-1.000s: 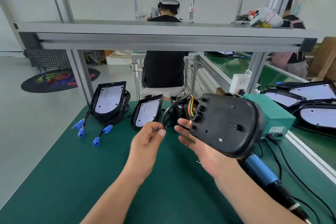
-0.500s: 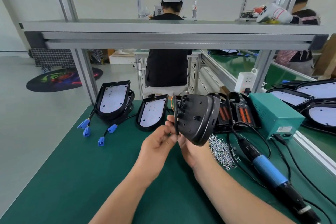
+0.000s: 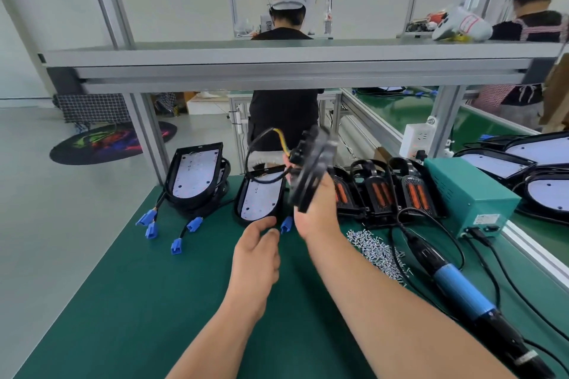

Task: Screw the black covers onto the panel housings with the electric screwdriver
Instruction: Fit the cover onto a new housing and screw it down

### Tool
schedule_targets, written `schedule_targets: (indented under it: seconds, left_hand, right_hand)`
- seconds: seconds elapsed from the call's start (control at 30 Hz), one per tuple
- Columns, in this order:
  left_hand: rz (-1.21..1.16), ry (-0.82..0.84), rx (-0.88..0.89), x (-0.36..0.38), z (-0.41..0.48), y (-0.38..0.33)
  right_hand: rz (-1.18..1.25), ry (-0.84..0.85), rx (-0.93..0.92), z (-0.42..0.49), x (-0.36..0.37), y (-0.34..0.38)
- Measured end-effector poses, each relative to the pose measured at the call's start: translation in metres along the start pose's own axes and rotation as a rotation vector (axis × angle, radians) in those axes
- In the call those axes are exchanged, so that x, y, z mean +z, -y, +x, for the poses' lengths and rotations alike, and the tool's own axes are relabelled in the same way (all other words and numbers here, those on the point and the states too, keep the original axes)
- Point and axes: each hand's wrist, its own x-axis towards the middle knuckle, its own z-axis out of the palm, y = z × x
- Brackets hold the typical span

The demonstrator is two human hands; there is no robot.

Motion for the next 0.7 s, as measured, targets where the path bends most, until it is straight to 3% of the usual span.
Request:
schedule_targets:
  seconds: [0.2,0.33,0.43,0.5,0.57,0.6,0.7]
  left_hand:
    - [0.000,0.035,-0.007,-0.002,-0.001,-0.002]
    - [-0.021,0.116,-0.028,-0.002,-0.004,-0.010]
    - [-0.096,0.232,-0.078,0.001,-0.009,-0.011]
    - [-0.127,0.303,-0.137,0.004,-0.014,-0.011]
    - [-0.169,0.346,-0.195,0.007,-0.017,-0.013]
    - [-0.223,0.346,-0.222,0.009,-0.018,-0.015]
    - [-0.458,0.243,-0.258,0.007,-0.012,-0.019]
  right_hand:
    - [0.283,0.147,-0.034,-0.008,-0.016,0.045]
    - [0.256,0.122,0.141,-0.045,-0.014,0.079]
    - [-0.009,0.170,0.280,-0.088,-0.027,0.100]
    - [-0.075,0.316,0.412,-0.097,-0.046,0.100]
    - [-0.161,0.646,0.473,-0.100,-0.065,0.107]
    - [-0.214,0.716,0.492,-0.105,-0.077,0.109]
    - [-0.022,0.642,0.419,-0.121,-0.117,0.096]
